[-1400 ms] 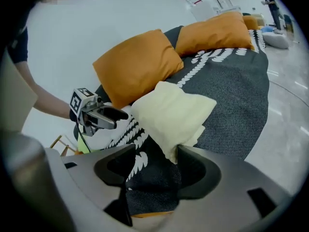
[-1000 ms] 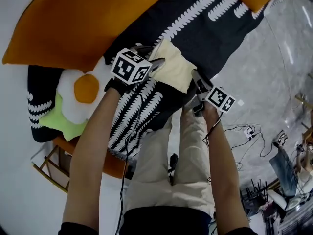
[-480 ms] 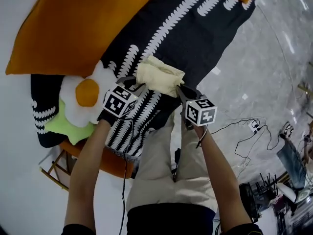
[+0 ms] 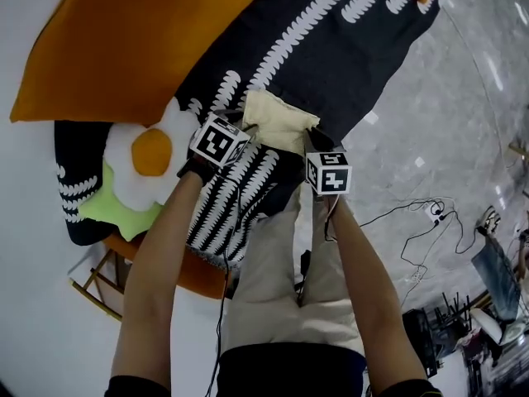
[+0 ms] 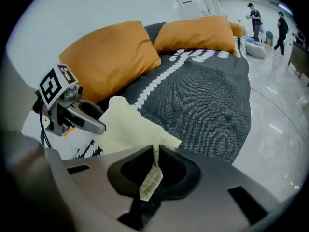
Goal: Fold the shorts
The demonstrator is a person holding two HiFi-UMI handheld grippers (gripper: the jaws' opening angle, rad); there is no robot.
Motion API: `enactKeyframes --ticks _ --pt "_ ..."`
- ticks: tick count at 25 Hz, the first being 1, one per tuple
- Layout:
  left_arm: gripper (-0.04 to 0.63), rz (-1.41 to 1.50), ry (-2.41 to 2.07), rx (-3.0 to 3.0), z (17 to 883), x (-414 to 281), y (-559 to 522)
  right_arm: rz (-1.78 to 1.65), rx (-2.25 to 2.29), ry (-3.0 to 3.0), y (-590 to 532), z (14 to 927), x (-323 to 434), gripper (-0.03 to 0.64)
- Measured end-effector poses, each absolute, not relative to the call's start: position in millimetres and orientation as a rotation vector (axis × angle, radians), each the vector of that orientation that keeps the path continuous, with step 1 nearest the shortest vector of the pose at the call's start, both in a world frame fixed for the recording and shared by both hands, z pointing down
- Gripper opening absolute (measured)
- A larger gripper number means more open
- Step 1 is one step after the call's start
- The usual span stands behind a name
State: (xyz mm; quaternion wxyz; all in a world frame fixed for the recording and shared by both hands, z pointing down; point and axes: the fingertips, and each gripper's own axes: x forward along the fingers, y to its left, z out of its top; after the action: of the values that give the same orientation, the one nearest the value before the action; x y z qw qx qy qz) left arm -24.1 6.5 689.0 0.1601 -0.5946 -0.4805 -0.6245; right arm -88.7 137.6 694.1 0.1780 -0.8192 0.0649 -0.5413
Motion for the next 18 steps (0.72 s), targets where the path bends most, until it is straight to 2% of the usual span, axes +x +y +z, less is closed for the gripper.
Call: enactKeyframes --ticks 1,2,4,5,8,11,13,15,16,18 --pt "0.203 -1.790 -1.401 -1.659 687 -24 5 -1.523 -2.325 0.196 138 692 -87 0.067" --pt "0.232 -1.770 -1.433 -1.607 682 -24 1 -1.503 -2.329 0.213 140 687 -87 0.114" --pt "0.311 -1.648 -1.479 -1.513 664 -20 -12 -1.465 -2.362 0.286 145 667 -90 0.269" --pt "0.329 -1.534 -1.487 -1.496 651 -14 -16 -1.460 -2.420 0.348 148 654 -93 0.327" --pt "0.329 -0.988 -1.522 -1.445 600 4 2 -1.458 -2.679 0.647 146 615 -98 0.314" --pt "0.327 -0.596 -1.644 -1.181 592 -26 30 -1.442 -2.809 1.033 109 609 -98 0.290" --pt "0.323 -0.527 -1.724 -1.080 617 -46 42 -1.460 -2.816 1.192 90 624 -91 0.287" --pt "0.284 -0.550 -1.767 -1.065 648 -49 49 -1.515 -2.753 1.250 83 648 -86 0.334" --pt "0.295 -0.577 -1.768 -1.066 663 -44 49 -1.549 -2.726 1.256 84 660 -83 0.358" --pt "0.310 -0.608 -1.763 -1.066 679 -30 49 -1.578 -2.721 1.252 88 676 -76 0.360"
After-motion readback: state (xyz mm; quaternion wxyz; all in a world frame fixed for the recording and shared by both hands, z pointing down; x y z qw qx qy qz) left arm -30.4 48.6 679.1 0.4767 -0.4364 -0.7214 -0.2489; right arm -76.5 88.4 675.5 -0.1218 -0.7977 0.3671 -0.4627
